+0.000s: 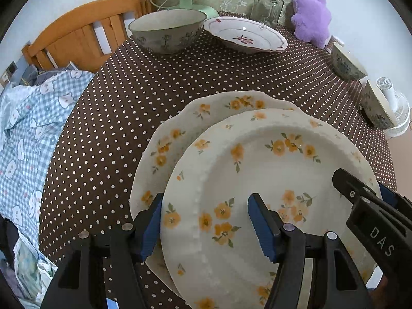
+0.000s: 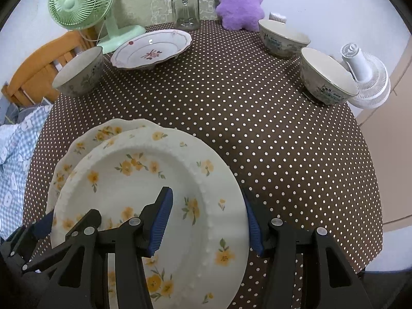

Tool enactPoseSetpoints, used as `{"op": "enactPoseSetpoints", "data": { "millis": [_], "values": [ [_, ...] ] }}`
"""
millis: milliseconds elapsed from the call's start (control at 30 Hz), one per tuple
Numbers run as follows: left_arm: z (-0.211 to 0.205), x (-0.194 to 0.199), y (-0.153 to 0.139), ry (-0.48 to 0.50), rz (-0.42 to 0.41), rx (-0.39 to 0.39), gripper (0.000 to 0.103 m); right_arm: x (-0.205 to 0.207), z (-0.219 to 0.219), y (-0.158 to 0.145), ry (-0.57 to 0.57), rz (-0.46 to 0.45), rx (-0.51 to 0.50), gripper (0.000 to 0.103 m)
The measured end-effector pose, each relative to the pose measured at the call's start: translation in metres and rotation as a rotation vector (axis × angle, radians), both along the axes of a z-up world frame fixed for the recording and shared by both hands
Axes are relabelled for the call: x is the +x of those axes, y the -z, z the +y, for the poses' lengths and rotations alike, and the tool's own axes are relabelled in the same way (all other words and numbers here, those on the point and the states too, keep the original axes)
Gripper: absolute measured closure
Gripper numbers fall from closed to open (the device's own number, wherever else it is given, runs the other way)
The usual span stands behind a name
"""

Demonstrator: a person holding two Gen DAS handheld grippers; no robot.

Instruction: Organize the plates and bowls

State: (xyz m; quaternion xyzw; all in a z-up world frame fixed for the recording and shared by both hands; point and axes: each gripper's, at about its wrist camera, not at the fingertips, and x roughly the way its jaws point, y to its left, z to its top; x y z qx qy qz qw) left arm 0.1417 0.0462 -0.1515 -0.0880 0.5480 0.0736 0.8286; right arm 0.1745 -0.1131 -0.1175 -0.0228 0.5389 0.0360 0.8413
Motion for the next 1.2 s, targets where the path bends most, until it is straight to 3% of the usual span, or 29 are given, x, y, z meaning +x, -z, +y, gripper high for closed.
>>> {"op": "enactPoseSetpoints", "data": {
  "millis": [167,400,533,567,733,867,1200],
  "values": [
    [-0.009,0.002,0.003,0.002,-0.017,0.054,0.036,0.002,-0.006,0.01,0.004,0.036,0.011,0.052],
    [-0.018,0.003,0.003,0.002,-0.039,0.081,0.033,-0.001,-0.007,0.012,-0.033,0.021,0.016,0.052],
    [-0.035,0.004,0.003,0.078,-0.046,0.225,0.027,-0.004,-0.007,0.009,-0.06,0.013,0.02,0.052],
    [-0.04,0.004,0.002,0.092,-0.049,0.229,0.025,-0.005,-0.006,0.007,-0.061,0.012,0.015,0.052],
    [-0.031,0.003,0.003,0.048,-0.036,0.172,0.023,-0.009,-0.018,0.0,-0.027,0.018,0.008,0.052],
    [-0.021,-0.001,0.0,0.031,-0.04,0.142,0.023,-0.013,-0.013,-0.004,-0.066,0.011,-0.001,0.068],
    [-0.007,-0.002,-0.014,0.013,-0.051,0.097,0.022,-0.006,0.003,0.005,-0.055,0.023,0.007,0.066]
  ]
}}
